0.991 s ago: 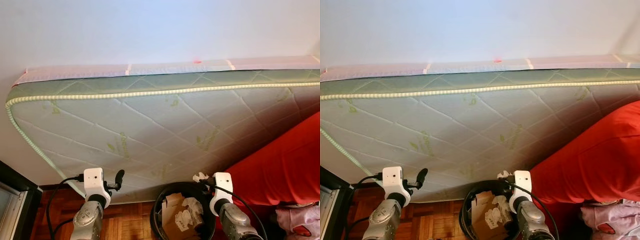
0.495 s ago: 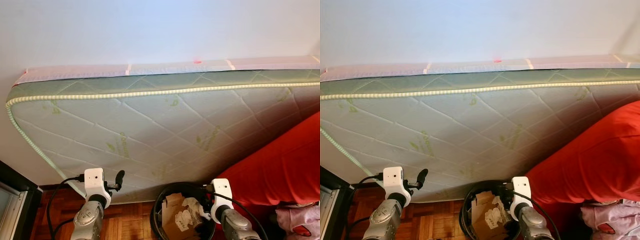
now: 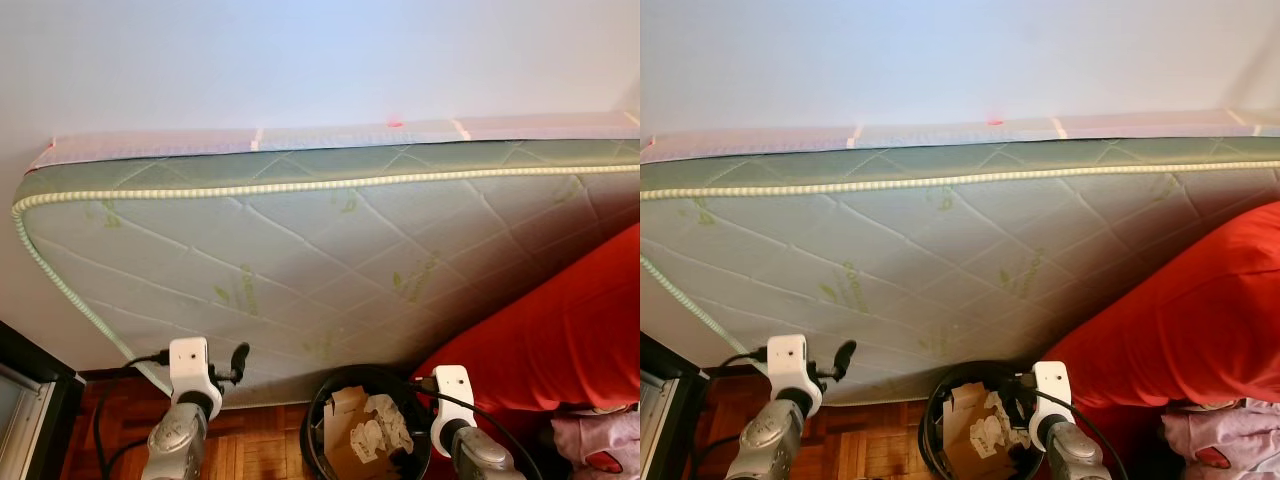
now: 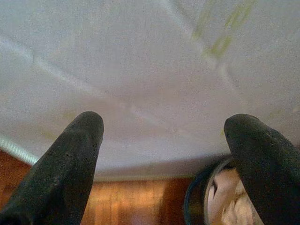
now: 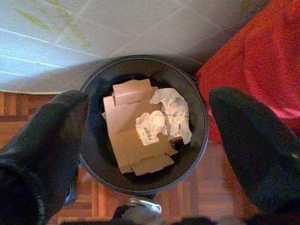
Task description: Clean up the room
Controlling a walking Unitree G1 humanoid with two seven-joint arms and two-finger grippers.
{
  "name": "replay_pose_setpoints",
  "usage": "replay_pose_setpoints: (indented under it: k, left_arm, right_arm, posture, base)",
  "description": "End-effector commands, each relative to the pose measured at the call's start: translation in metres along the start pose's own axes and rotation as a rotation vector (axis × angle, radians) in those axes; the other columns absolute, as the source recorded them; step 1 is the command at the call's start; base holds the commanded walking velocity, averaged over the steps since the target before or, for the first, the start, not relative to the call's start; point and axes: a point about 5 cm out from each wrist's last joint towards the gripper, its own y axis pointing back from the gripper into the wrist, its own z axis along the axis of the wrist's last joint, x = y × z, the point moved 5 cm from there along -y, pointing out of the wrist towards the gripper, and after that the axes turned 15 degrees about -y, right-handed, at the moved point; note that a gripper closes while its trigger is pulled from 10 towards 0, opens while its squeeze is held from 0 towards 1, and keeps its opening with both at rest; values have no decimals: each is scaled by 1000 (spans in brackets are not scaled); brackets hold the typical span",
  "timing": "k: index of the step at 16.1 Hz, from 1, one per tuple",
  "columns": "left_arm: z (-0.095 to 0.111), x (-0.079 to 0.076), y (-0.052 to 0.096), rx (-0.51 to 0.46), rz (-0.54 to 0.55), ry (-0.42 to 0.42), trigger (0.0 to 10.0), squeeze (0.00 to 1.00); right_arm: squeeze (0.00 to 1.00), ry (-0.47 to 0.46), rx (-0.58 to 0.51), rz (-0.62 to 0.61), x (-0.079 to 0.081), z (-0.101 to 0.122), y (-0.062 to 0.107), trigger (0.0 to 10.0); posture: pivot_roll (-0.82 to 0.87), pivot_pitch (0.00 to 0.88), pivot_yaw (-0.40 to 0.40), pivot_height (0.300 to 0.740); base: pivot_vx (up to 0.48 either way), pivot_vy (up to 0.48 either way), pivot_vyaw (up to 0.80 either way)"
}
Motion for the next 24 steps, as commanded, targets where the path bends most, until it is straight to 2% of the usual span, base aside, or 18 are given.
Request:
replay_pose_setpoints:
  k: [1, 4, 7, 9, 11, 15, 19, 24]
  left_arm:
    - [-22, 0, 7, 87, -6, -7, 10000, 0]
    - [-62, 7, 25, 245, 6, -16, 10000, 0]
    - [-81, 9, 37, 316, 13, -16, 10000, 0]
    - [-93, 8, 45, 365, 14, -13, 10000, 0]
    - [-104, 7, 53, 413, 10, -15, 10000, 0]
    - [-111, 6, 58, 451, 3, -11, 10000, 0]
    - [-122, 4, 66, 507, 0, -1, 10000, 0]
    - [-128, 0, 69, 537, -2, 9, 10000, 0]
  right_arm:
    - [0, -48, 23, -44, -8, -11, 3, 10000]
    - [0, -205, -10, -149, -24, -15, 7, 10000]
    - [0, -222, -16, -207, -44, -18, 15, 10000]
    - [0, -248, -8, -264, -62, -24, 24, 10000]
    - [0, -233, 21, -302, -73, -34, 30, 10000]
    - [0, -233, 54, -309, -75, -46, 34, 10000]
    - [0, -218, 81, -274, -63, -55, 32, 10000]
    - [0, -195, 97, -252, -56, -59, 30, 10000]
  posture:
    - [199, 110, -58, 740]
    - [200, 108, -57, 740]
    - [191, 112, -56, 740]
    - [189, 114, -54, 740]
    - [183, 114, -51, 740]
    - [179, 116, -47, 740]
    - [173, 117, -49, 740]
    - [174, 113, -51, 740]
  base:
    - [0, 0, 0]
    - [0, 0, 0]
    - [0, 0, 0]
    - [0, 0, 0]
    - [0, 0, 0]
    - [0, 0, 0]
    - [0, 0, 0]
    - [0, 0, 0]
